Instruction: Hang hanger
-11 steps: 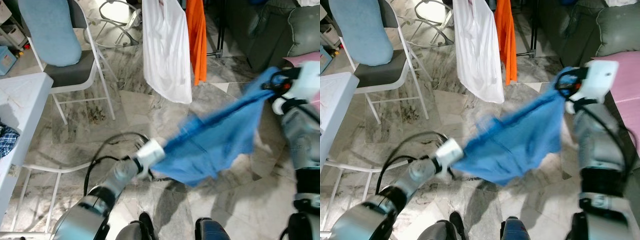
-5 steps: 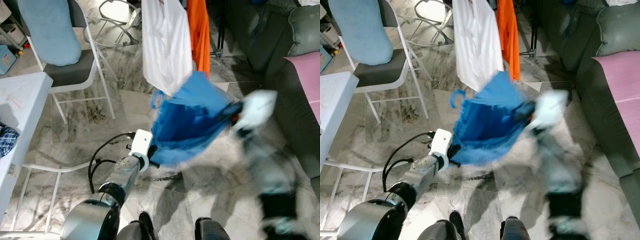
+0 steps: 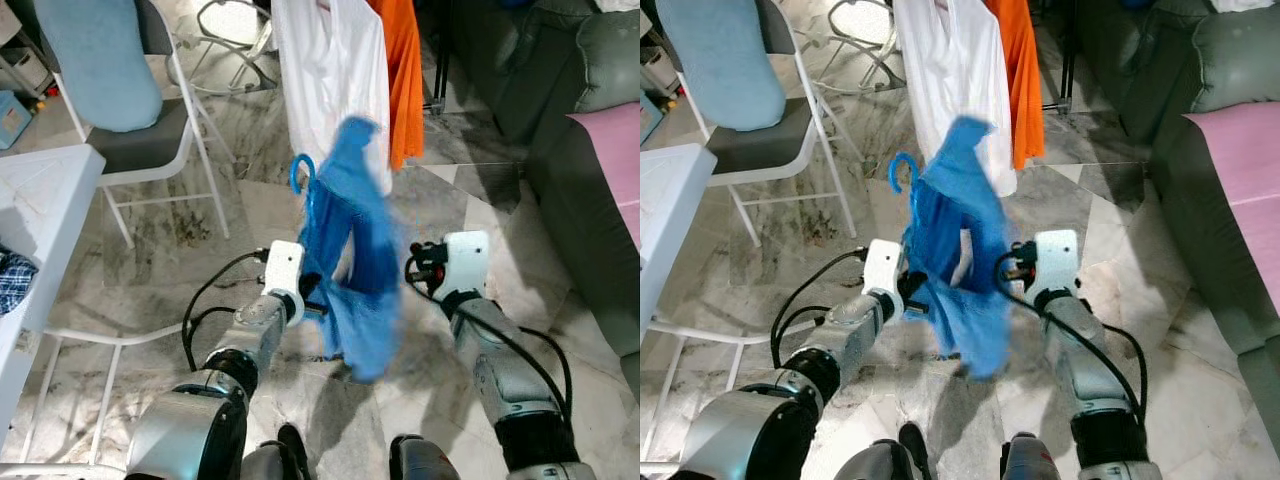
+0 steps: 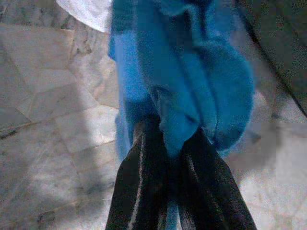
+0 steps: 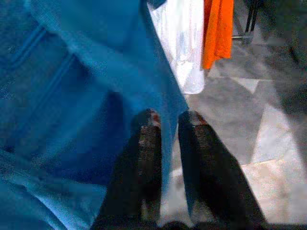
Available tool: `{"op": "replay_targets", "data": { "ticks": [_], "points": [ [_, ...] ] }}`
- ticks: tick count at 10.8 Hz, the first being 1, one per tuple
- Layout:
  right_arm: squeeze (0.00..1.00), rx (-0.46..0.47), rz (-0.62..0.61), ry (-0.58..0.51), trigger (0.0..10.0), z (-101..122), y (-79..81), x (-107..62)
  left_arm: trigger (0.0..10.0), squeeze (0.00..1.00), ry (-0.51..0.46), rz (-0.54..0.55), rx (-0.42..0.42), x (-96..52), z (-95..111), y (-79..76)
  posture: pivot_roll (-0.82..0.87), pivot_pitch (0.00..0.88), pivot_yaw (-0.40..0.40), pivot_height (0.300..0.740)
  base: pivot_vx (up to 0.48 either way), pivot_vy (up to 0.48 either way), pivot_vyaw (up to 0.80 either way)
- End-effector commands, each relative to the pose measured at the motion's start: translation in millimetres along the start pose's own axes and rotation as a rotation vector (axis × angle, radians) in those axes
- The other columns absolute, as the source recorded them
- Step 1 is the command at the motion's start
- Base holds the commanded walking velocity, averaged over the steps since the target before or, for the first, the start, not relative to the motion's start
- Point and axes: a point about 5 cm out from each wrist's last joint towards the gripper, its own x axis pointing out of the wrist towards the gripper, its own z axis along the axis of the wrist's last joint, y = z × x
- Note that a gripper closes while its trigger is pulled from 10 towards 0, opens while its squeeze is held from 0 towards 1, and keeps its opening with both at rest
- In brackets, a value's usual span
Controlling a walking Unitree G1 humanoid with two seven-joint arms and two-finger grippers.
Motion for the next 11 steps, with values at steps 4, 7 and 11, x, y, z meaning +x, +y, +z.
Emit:
{"op": "replay_targets", "data": {
  "ticks": [4, 7, 11],
  "points": [
    [1.0, -0.149, 0.33, 0.055, 10.0, -22, 33.0, -23.8, 10.0, 0.0, -0.029, -0.047, 0.107, -2.9, 9, 10.5, -0.32, 0.229, 0.148, 0.74, 0.0, 0.0, 0.0],
    [1.0, -0.242, 0.462, 0.015, 10.0, -18, 24.5, -41.3, 10.0, 0.0, -0.036, -0.195, 0.322, -5.8, 16, 9.6, -0.32, 0.228, 0.147, 0.74, 0.0, 0.0, 0.0],
    [1.0, -0.463, 0.534, 0.035, 10.0, -4, -25.1, -72.8, 10.0, 0.0, 0.057, -0.319, 0.69, -20.0, 21, 38.5, -0.32, 0.236, 0.155, 0.74, 0.0, 0.0, 0.0]
  ]
}}
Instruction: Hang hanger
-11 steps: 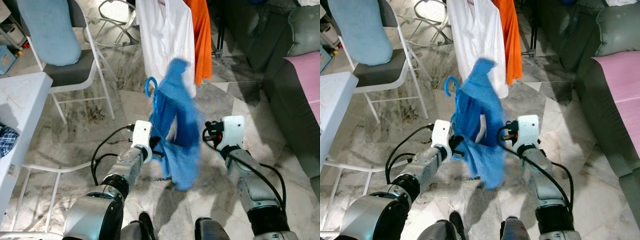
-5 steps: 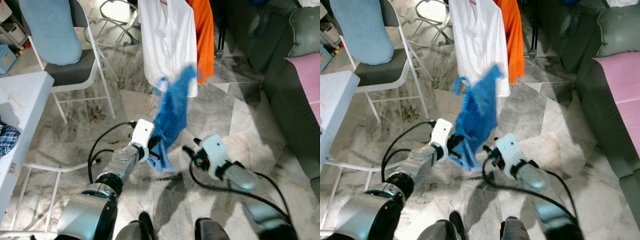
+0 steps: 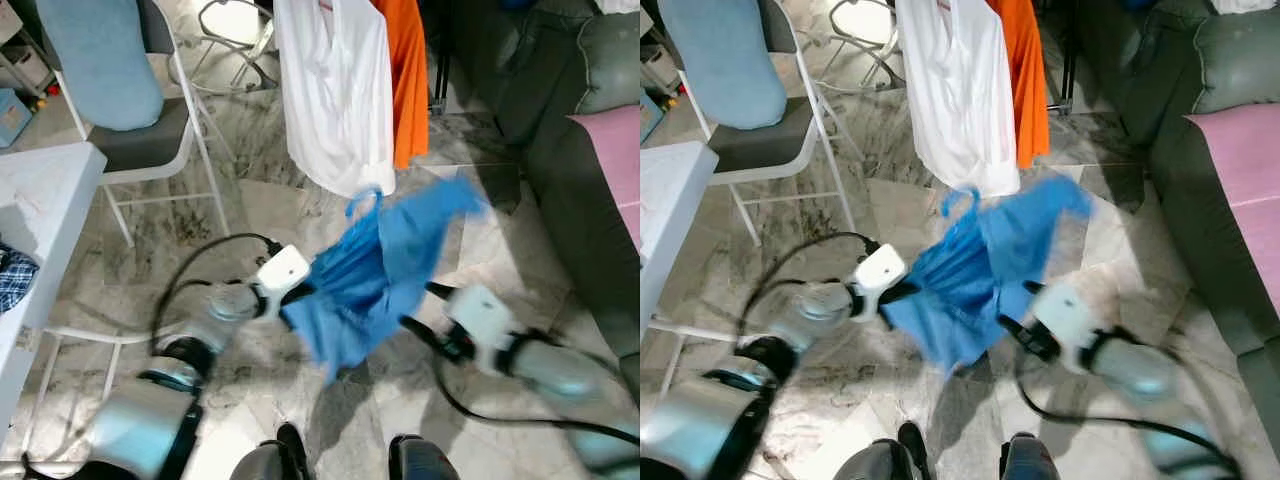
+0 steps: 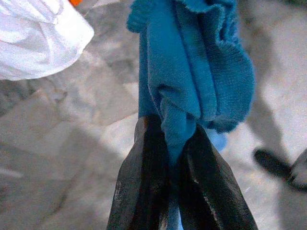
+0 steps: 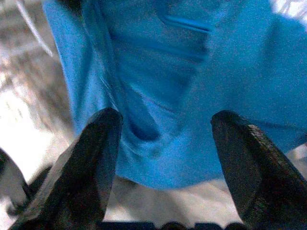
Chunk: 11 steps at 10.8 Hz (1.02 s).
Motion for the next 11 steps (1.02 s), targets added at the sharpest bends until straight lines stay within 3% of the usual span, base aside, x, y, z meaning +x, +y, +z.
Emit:
{"op": "replay_targets", "data": {
  "ticks": [1, 3, 4, 5, 6, 7, 8, 10, 11],
  "points": [
    [1.0, -0.066, 0.006, 0.01, 10.0, 3, -3.8, -7.7, 10.0, 0.0, 0.014, -0.002, 0.1, -5.6, 1, 8.5, -0.32, 0.236, 0.155, 0.74, 0.0, 0.0, 0.0],
    [1.0, -0.104, -0.01, 0.052, 10.0, 5, -25.4, -25.9, 10.0, 0.0, 0.031, -0.071, 0.247, -10.1, 4, 11.7, -0.32, 0.241, 0.161, 0.74, 0.0, 0.0, 0.0],
    [1.0, -0.285, -0.064, 0.161, 10.0, -1, -44.2, -34.2, 10.0, 0.0, 0.025, -0.117, 0.291, -9.9, 3, 6.5, -0.33, 0.249, 0.175, 0.74, 0.0, 0.0, 0.0],
    [1.0, -0.207, -0.063, 0.152, 10.0, -2, -51.0, -37.4, 10.0, 0.0, -0.001, -0.192, 0.34, -8.5, 3, -3.7, -0.33, 0.25, 0.174, 0.74, 0.0, 0.0, 0.0],
    [1.0, -0.199, -0.029, 0.155, 10.0, -1, -52.4, -39.1, 10.0, 0.0, -0.035, -0.268, 0.385, -7.6, 4, -13.7, -0.33, 0.255, 0.175, 0.74, 0.0, 0.0, 0.0],
    [0.0, -0.219, 0.021, 0.182, 10.0, -3, -52.1, -39.2, 10.0, 0.0, -0.079, -0.334, 0.414, -5.7, 7, -24.8, -0.32, 0.256, 0.175, 0.74, 0.0, 0.0, 0.0],
    [0.0, -0.253, 0.071, 0.212, 10.0, -8, -50.3, -38.7, 10.0, 0.0, -0.102, -0.387, 0.447, -5.5, 7, -33.3, -0.32, 0.257, 0.175, 0.74, 0.0, 0.0, 0.0],
    [0.0, -0.197, 0.148, 0.203, 10.0, -10, -44.8, -33.4, 10.0, 0.0, -0.157, -0.42, 0.46, -4.7, 11, -40.1, -0.32, 0.258, 0.175, 0.74, 0.0, 0.0, 0.0],
    [0.0, -0.165, 0.209, 0.201, 3.4, -11, -37.9, -32.7, 10.0, 0.0, -0.178, -0.421, 0.461, -4.8, 14, -40.4, -0.31, 0.259, 0.175, 0.74, 0.0, 0.0, 0.0]
  ]
}}
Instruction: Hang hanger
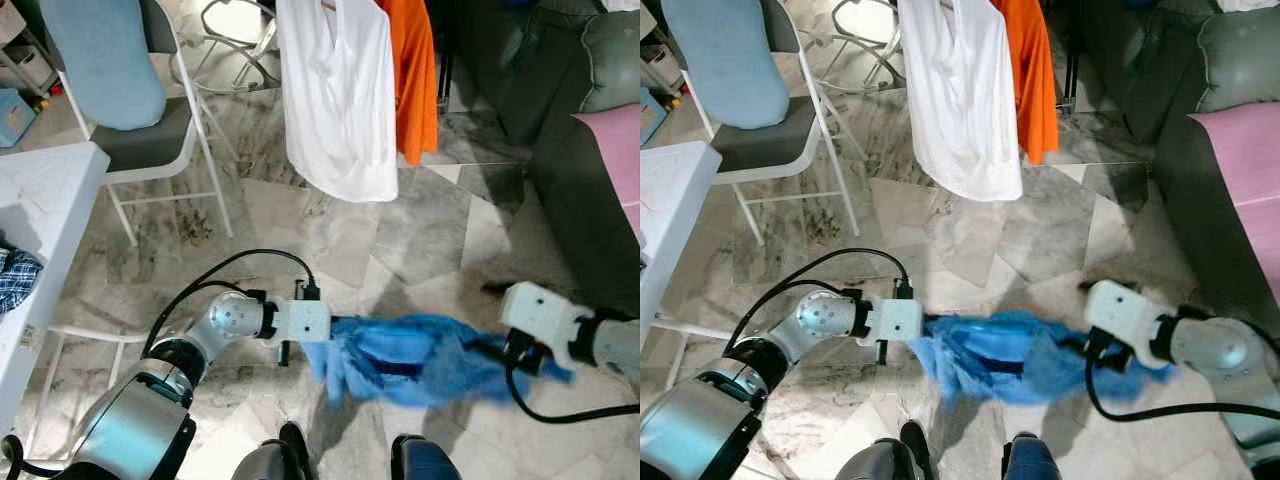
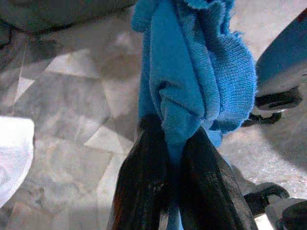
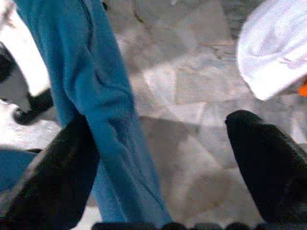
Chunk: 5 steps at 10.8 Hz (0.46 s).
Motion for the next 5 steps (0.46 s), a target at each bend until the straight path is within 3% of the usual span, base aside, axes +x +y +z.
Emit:
{"op": "replay_targets", "data": {
  "ticks": [1, 3, 5],
  "points": [
    [0.0, 0.024, 0.075, -0.013, 0.0, 1, 9.7, 4.3, 10.0, 0.0, -0.02, 0.006, 0.006, -2.1, 0, -1.4, -0.31, 0.262, 0.173, 0.74, 0.0, 0.0, 0.0],
    [0.0, 0.058, 0.176, 0.012, 0.0, -3, 20.2, 2.6, 10.0, 0.0, -0.035, 0.014, 0.009, -0.1, 3, 0.5, -0.31, 0.262, 0.175, 0.74, 0.0, 0.0, 0.0],
    [0.0, 0.074, 0.175, 0.037, 1.2, -9, 15.7, -4.5, 10.0, 0.0, -0.04, 0.013, 0.011, 0.9, 4, 0.5, -0.32, 0.261, 0.179, 0.74, 0.0, 0.0, 0.0]
  ]
}}
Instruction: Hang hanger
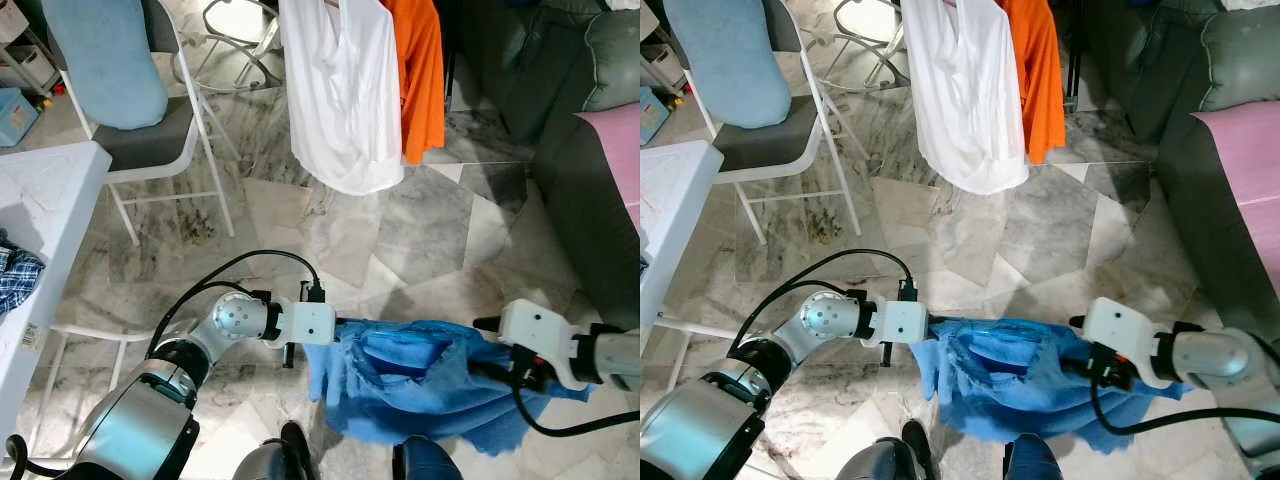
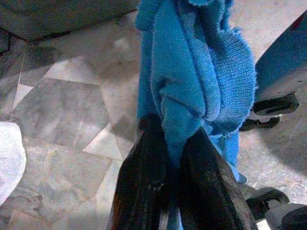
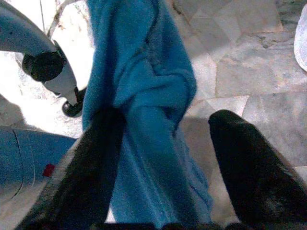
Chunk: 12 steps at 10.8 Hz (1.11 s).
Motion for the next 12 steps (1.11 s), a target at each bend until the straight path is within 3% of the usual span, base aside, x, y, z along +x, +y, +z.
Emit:
{"op": "replay_targets", "data": {
  "ticks": [1, 5, 12],
  "points": [
    [0.0, 0.021, 0.044, -0.001, 0.0, -2, 5.4, -2.1, 10.0, 0.0, -0.022, 0.017, 0.004, -2.7, 1, 1.5, -0.32, 0.261, 0.177, 0.74, 0.0, 0.0, 0.0],
    [0.0, 0.082, 0.168, 0.056, 0.0, -14, 21.9, -6.5, 10.0, 0.0, -0.045, 0.02, 0.016, -1.3, 6, 5.2, -0.32, 0.262, 0.172, 0.74, 0.0, 0.0, 0.0],
    [0.0, 0.099, 0.182, 0.032, 0.0, -10, 27.0, 1.4, 10.0, 0.0, -0.078, 0.042, 0.002, -0.5, 9, 6.1, -0.32, 0.256, 0.167, 0.74, 0.0, 0.0, 0.0]
  ]
}}
